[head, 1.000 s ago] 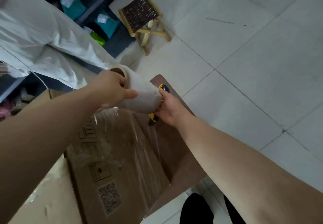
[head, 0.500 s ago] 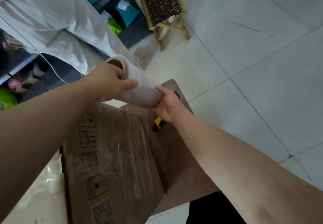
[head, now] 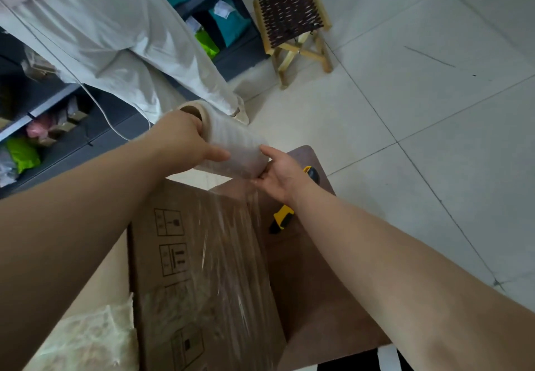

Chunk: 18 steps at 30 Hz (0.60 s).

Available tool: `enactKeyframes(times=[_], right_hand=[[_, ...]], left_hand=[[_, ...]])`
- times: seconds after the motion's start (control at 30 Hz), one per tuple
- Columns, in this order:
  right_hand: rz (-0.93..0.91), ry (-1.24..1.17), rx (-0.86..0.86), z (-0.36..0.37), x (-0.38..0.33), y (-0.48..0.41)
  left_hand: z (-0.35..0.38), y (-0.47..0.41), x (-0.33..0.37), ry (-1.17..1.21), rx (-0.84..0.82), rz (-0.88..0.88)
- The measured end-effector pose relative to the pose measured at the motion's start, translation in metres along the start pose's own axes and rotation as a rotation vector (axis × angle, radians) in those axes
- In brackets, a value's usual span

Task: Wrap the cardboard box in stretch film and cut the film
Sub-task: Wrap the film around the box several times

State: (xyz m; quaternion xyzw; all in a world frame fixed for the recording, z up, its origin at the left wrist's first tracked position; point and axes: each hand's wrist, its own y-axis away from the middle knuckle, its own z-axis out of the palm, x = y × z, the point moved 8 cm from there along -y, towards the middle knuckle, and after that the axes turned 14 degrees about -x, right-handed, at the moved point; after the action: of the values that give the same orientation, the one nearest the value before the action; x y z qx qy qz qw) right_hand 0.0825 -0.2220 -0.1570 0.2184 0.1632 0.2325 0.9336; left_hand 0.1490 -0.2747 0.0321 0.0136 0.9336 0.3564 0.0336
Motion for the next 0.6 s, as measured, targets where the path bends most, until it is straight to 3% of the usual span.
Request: enactKeyframes(times=[0.17,0.6], right_hand=[[0.064,-0.001,0.017,0.003,-0.002,-0.012],[0.186,0.017,-0.087,0.010,-0.012,-0.041]], left_hand=[[0.001,-0.012,-0.013,0.153,-0.028,-0.088],[-0.003,-0.017,-0.039,0.135,0.014,-0.267]])
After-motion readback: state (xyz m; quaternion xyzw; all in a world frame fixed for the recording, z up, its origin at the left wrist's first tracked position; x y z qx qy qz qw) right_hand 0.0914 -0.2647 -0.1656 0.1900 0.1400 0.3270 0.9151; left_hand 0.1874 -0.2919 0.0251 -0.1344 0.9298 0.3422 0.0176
